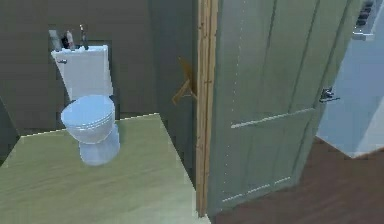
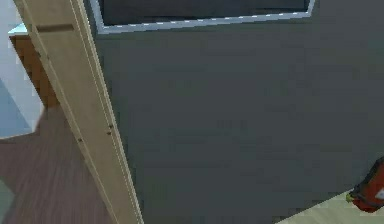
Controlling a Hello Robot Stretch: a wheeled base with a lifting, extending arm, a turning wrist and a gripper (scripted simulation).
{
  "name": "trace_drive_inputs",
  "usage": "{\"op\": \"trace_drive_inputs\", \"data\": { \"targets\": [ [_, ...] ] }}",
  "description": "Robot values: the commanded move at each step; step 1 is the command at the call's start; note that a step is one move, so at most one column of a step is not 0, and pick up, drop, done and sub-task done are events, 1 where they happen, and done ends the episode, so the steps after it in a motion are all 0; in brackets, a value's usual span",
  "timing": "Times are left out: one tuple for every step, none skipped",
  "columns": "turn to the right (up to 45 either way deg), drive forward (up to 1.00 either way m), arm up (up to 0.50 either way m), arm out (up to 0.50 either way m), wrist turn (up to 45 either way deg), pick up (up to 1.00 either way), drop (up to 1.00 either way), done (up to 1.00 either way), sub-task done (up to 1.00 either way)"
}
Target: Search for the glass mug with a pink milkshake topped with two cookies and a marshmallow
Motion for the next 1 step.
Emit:
{"op": "trace_drive_inputs", "data": {
  "targets": [
    [0.0,0.2,0.0,0.0,0.0,0.0,0.0,0.0,0.0]
  ]
}}
